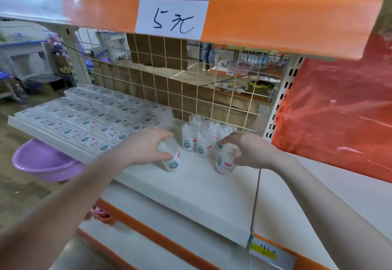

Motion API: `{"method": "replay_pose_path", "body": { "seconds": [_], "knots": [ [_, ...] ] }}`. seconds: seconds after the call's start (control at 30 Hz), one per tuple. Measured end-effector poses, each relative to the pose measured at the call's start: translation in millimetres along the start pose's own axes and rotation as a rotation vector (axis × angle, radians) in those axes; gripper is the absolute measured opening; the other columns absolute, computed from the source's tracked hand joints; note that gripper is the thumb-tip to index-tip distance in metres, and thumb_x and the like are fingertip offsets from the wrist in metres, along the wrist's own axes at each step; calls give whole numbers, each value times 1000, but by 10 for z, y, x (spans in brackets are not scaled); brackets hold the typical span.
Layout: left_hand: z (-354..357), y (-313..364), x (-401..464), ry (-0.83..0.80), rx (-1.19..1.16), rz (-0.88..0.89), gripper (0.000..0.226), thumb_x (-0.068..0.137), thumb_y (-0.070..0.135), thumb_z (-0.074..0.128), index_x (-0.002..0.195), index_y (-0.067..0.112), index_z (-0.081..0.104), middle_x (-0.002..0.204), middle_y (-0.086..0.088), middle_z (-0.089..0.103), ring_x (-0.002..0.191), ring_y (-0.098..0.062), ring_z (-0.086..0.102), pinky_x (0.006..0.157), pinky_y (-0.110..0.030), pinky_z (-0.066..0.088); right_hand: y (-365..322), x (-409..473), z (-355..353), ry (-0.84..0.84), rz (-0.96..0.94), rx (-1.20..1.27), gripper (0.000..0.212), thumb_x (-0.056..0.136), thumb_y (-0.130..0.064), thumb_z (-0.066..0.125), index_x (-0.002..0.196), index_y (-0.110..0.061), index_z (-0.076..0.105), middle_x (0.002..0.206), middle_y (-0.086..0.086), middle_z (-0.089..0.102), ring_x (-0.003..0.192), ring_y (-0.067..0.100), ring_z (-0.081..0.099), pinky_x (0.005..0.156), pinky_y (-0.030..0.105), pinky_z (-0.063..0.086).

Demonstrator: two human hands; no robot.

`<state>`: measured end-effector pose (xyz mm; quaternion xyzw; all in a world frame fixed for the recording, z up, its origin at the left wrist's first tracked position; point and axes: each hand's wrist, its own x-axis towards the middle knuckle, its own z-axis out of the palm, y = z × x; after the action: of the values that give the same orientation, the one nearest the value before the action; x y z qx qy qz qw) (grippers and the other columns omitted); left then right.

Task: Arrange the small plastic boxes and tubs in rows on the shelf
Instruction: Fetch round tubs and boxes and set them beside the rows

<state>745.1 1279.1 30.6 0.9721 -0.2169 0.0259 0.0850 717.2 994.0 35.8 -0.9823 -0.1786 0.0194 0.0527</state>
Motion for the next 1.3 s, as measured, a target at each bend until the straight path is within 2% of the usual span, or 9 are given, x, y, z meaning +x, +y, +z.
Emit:
{"method": "replay_pose_path", "body": {
  "seconds": [0.27,0.47,0.57,0.67,0.77,0.9,1.1,1.2,1.3],
  "knots": [
    [-35,-189,291,14,15,113,59,74,50,65,129,33,52,127,4,56,113,-16,52,88,-29,44,-4,174,87,-105,33,28,64,73,0,57,132,-27,50,135,-4,46,118,18,48,93,32,44],
    [-29,-344,441,-33,14,213,61,77,49,65,133,33,48,124,5,53,110,-14,49,76,-22,33,-127,139,139,33,193,211,56,75,-33,71,127,-27,53,128,-5,50,106,17,54,87,31,46],
    [-52,-416,513,-76,-5,259,62,78,49,65,134,34,46,130,5,51,112,-14,49,85,-22,37,-163,166,142,94,362,63,61,78,-56,63,127,-22,54,123,0,53,102,21,56,78,31,46],
    [-57,-475,576,-90,-8,295,61,77,50,64,133,34,46,127,6,51,110,-14,49,84,-23,37,-220,218,139,27,506,-62,69,75,-67,58,116,-13,60,108,5,63,93,24,60,74,34,51],
    [-37,-516,619,-97,-8,319,60,76,51,64,132,36,47,124,6,53,105,-13,50,82,-24,38,-283,263,110,-1,555,-62,63,74,-58,65,110,-7,63,98,7,66,88,25,61,70,34,50],
    [6,-528,642,-108,11,355,60,75,52,64,131,38,46,122,7,54,103,-11,51,75,-23,35,-338,284,38,-27,554,64,54,73,-38,70,120,-14,59,82,-4,53,81,20,54,57,26,40],
    [28,-509,667,-116,-23,387,60,76,50,64,132,38,46,125,6,54,104,-11,49,75,-22,32,-325,348,2,-90,517,91,51,74,-20,65,124,-21,53,81,-7,45,77,18,50,53,25,37],
    [34,-503,675,-120,-40,389,60,75,49,65,132,39,47,124,6,54,102,-11,49,76,-22,34,-326,394,-11,-100,486,100,53,74,-16,63,126,-21,52,95,2,56,88,22,56,67,32,50],
    [31,-511,675,-125,-24,395,60,75,49,64,131,38,47,124,6,55,104,-13,51,77,-24,38,-341,453,-18,-109,468,94,54,74,-16,63,126,-23,52,105,6,60,94,24,59,76,37,53]
  ]
}}
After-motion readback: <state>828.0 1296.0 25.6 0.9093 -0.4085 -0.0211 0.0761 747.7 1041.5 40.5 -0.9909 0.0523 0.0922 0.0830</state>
